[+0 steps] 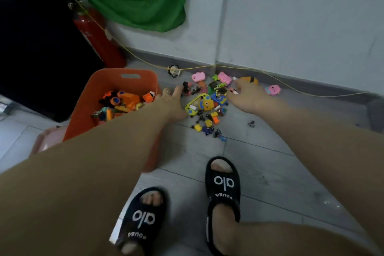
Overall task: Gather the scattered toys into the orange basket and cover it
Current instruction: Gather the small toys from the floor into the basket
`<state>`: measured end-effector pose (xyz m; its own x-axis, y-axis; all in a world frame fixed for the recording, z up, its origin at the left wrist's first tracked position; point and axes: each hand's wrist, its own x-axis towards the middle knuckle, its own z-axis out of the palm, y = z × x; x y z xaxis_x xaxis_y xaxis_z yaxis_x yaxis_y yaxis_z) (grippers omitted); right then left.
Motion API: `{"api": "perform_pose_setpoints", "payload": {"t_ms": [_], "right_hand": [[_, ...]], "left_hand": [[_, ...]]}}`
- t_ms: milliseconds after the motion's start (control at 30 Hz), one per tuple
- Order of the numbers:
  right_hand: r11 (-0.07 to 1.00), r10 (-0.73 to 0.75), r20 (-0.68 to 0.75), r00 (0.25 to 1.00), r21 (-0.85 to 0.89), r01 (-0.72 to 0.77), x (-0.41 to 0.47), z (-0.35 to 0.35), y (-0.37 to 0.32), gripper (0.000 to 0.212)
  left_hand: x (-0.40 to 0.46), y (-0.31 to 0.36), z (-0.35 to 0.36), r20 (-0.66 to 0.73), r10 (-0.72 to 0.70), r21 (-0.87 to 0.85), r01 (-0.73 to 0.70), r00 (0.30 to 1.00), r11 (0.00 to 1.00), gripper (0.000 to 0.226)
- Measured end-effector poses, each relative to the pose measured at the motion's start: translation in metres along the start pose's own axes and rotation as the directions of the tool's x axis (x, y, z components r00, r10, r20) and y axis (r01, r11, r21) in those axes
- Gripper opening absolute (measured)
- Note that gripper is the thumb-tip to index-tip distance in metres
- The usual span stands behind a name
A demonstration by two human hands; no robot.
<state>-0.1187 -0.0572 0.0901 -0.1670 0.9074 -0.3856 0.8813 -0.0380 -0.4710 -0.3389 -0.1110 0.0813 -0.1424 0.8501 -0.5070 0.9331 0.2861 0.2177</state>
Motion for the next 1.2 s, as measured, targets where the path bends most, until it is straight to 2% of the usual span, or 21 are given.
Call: {"api": "perform_pose_setpoints", "payload": {"t_ms": [133,233,467,567,700,767,833,900,967,1100,1200], "right_hand": [[0.995,0.098,0.035,0.995,0.02,-0.099,0.015,0.018,0.064,0.074],[0.975,0.22,0.06,0.974,-0.001,-0.221,0.041,0.062,0.108,0.067],[0.884,0.458,-0.084,0.885,0.147,-0.443,0.089,0.16,0.155,0.07],[0.922,0.385,-0.244,0.89,0.134,-0.362,0.092,0.19,0.165,0.062],[0.996,0.08,-0.239,0.968,0.066,-0.066,0.088,0.208,0.155,0.039],[0.992,0.001,-0.204,0.979,0.123,0.025,0.089,0.205,0.146,0.038],[0.977,0.01,-0.199,0.98,0.212,0.033,0.094,0.202,0.139,0.042],[0.972,0.006,-0.221,0.975,0.23,0.046,0.099,0.199,0.135,0.042],[0.984,-0.006,-0.281,0.96,0.169,0.056,0.111,0.193,0.137,0.04],[0.998,0.066,-0.409,0.91,0.03,-0.059,0.144,0.164,0.152,0.047],[0.986,0.112,-0.333,0.936,-0.077,-0.145,0.168,0.141,0.165,0.066]], "left_hand": [[0.038,0.049,0.039,0.157,0.048,0.034,-0.054,0.986,0.998,0.112],[0.073,0.057,0.08,0.238,0.075,0.029,-0.085,0.968,0.996,0.116],[0.14,0.028,0.17,0.218,0.069,-0.033,-0.063,0.973,0.997,0.122],[0.153,0.016,0.199,0.129,0.129,-0.078,-0.119,0.983,0.99,0.115],[0.155,0.014,0.213,0.043,0.16,-0.018,-0.16,0.986,0.987,0.104],[0.156,0.018,0.213,0.021,0.174,-0.022,-0.174,0.985,0.985,0.103],[0.159,0.022,0.211,0.006,0.186,-0.02,-0.186,0.983,0.982,0.103],[0.163,0.024,0.21,-0.001,0.19,-0.017,-0.19,0.982,0.982,0.105],[0.168,0.026,0.21,0.005,0.187,-0.03,-0.187,0.982,0.982,0.109],[0.178,0.029,0.207,-0.001,0.209,-0.006,-0.209,0.978,0.978,0.108],[0.184,0.029,0.207,-0.018,0.242,0.016,-0.242,0.97,0.97,0.107]]}}
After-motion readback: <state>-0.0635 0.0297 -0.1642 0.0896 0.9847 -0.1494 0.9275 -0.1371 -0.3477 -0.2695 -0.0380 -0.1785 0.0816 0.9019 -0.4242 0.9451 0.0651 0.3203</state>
